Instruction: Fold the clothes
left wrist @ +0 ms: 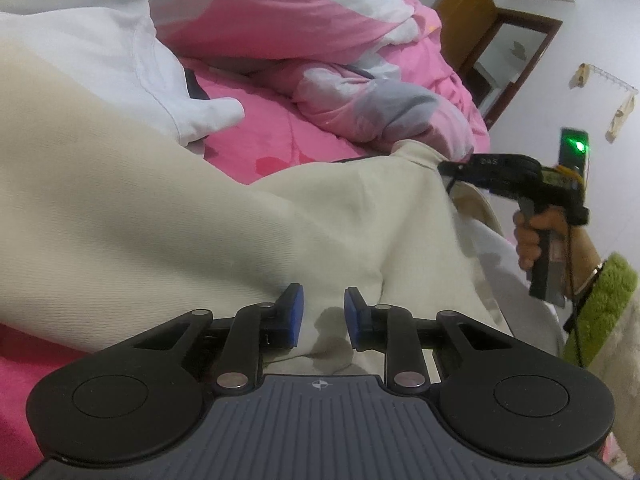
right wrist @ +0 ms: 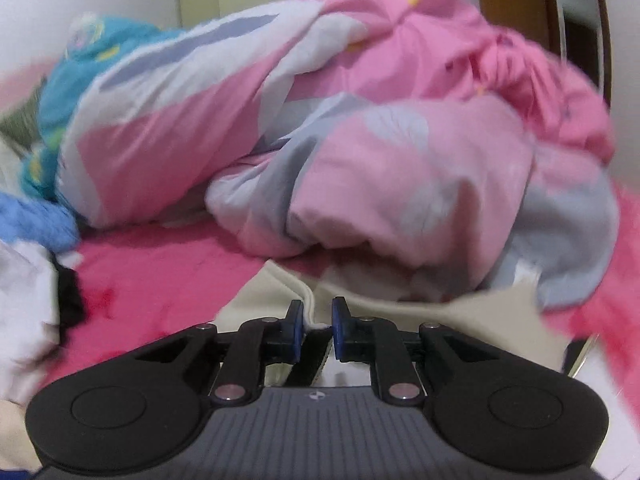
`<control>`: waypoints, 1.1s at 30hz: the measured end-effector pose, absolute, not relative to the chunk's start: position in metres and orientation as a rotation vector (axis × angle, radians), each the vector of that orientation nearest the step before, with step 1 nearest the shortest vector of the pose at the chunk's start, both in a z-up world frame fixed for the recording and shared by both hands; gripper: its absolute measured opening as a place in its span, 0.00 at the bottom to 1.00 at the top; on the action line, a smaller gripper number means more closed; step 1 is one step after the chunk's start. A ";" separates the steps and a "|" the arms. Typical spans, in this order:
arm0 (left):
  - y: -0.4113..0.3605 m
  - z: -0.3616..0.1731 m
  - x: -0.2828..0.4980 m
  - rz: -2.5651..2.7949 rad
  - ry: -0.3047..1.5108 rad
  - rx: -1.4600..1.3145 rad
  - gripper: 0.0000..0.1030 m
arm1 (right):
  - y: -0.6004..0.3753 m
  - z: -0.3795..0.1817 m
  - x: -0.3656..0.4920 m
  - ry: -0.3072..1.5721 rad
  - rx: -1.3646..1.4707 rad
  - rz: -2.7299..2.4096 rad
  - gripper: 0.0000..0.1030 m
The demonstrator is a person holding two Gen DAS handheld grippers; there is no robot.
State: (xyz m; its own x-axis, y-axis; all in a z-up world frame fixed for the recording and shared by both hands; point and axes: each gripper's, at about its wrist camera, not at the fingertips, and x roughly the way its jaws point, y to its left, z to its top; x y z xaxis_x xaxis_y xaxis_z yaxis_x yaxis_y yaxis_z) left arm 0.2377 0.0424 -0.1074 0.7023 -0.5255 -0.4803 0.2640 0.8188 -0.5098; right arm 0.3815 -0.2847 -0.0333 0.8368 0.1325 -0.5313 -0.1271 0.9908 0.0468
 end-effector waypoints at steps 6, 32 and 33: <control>0.040 -0.108 0.237 -0.449 0.654 -0.401 0.24 | -0.236 -0.064 0.394 0.534 -0.360 0.047 0.16; 0.045 -0.110 0.238 -0.457 0.655 -0.433 0.24 | -0.300 -0.047 0.329 0.889 0.061 0.161 0.10; 0.046 -0.110 0.238 -0.458 0.657 -0.437 0.24 | -0.305 -0.034 0.317 0.863 0.051 0.131 0.10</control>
State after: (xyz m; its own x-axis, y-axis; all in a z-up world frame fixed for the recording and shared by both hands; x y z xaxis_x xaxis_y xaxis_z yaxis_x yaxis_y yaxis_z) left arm 0.2380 0.0460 -0.1103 0.7010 -0.5312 -0.4758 0.2636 0.8129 -0.5193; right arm 0.3173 -0.3051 -0.0339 0.6428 0.1350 -0.7540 -0.0941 0.9908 0.0972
